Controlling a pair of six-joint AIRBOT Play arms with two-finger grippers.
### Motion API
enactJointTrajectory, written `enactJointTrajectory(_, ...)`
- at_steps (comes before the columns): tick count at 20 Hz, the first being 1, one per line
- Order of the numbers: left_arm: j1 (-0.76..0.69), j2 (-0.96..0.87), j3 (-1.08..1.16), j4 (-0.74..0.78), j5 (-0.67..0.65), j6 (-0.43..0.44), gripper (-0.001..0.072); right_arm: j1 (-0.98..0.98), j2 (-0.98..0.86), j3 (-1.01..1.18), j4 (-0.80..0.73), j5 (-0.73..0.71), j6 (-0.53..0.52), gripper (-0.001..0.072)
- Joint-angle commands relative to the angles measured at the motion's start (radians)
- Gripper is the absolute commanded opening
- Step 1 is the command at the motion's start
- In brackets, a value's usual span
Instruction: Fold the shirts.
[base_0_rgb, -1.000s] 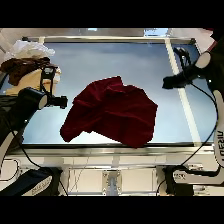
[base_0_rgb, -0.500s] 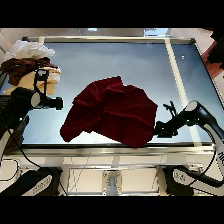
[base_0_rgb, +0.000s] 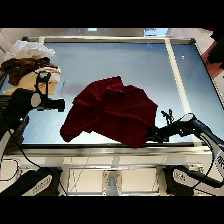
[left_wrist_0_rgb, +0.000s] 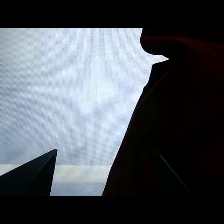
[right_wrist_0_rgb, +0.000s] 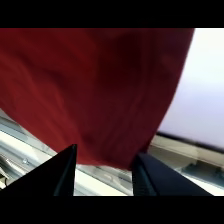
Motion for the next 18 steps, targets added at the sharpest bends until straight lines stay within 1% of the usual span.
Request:
enactJointTrajectory(1,0.001,0.000,0.000,-0.005,0.000,0.001,0.0693,0.001,0.001,-0.008,0.038,-0.067,-0.006,0.0372)
enactJointTrajectory(2,0.001,0.000,0.000,-0.005,0.001,0.001,0.0693,0.001,0.001,-0.008,0.041,-0.069,-0.006,0.0352)
enactJointTrajectory(3,0.001,0.000,0.000,-0.004,0.001,0.001,0.0693,0.001,0.001,-0.008,0.050,-0.068,-0.018,0.0177)
enactJointTrajectory(4,0.001,0.000,0.000,-0.004,0.002,0.001,0.0694,0.001,0.001,-0.008,0.075,-0.066,-0.061,0.0045)
enactJointTrajectory(7,0.001,0.000,-0.027,0.000,0.037,-0.003,0.0693,0.001,0.001,0.010,0.175,-0.031,-0.132,0.0034)
enactJointTrajectory(9,0.001,0.000,-0.093,-0.023,0.082,-0.019,0.0691,0.000,0.005,0.068,0.174,0.006,-0.135,0.0034)
enactJointTrajectory(11,0.001,-0.002,-0.170,-0.064,0.102,-0.015,0.0691,-0.005,0.018,0.145,0.172,0.008,-0.132,0.0034)
enactJointTrajectory(13,0.001,-0.013,-0.232,-0.129,0.133,0.050,0.0684,-0.017,0.020,0.245,0.168,0.007,-0.125,0.0034)
enactJointTrajectory(16,0.001,-0.065,-0.261,-0.309,0.216,0.146,0.0684,-0.016,0.019,0.383,0.151,-0.017,-0.094,0.0033)
enactJointTrajectory(18,0.001,-0.117,-0.261,-0.357,0.251,0.178,0.0683,-0.016,0.019,0.453,0.137,-0.021,-0.090,0.0033)
